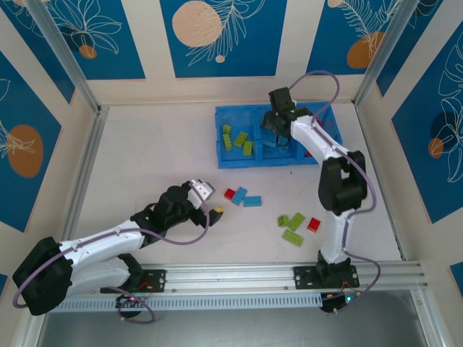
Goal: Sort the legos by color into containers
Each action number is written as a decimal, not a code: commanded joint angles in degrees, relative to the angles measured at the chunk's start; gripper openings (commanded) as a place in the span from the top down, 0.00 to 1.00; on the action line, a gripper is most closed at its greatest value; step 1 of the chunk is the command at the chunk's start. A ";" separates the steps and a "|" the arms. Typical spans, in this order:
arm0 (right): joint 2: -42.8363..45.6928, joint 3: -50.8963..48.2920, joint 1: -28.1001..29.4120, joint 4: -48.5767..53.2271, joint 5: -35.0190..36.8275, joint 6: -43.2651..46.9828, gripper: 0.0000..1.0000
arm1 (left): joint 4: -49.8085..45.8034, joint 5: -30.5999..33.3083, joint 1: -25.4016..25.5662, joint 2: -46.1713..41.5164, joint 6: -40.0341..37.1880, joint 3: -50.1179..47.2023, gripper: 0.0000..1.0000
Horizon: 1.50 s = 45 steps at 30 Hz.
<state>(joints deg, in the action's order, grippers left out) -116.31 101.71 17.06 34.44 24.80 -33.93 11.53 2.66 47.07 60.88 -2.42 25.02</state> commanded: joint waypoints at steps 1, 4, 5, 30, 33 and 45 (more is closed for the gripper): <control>-4.72 11.20 -0.75 9.01 -4.10 0.81 0.19 | -0.72 0.24 0.48 -0.92 -1.75 1.35 0.00; -4.33 15.45 -0.19 12.23 -3.47 1.09 0.11 | -0.96 0.37 0.53 -0.94 -1.85 1.44 0.00; -2.82 15.02 0.04 12.32 -3.70 1.14 0.11 | -0.92 0.27 0.51 -0.94 -1.72 1.46 0.00; 56.08 -61.42 -1.31 25.17 -3.27 -40.59 0.08 | 0.10 -3.46 0.54 0.94 1.18 2.09 0.00; 49.08 -61.09 -1.97 24.81 -4.52 -39.90 0.11 | 0.18 -2.69 0.49 1.04 0.86 1.94 0.00; 41.17 -66.06 -4.85 16.30 -4.32 -41.88 0.42 | -0.65 -1.75 0.49 0.83 0.22 2.12 0.00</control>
<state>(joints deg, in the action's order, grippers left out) -75.22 37.56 13.28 52.05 20.73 -73.93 10.63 0.71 47.07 62.00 -1.91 25.45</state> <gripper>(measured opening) 0.578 0.998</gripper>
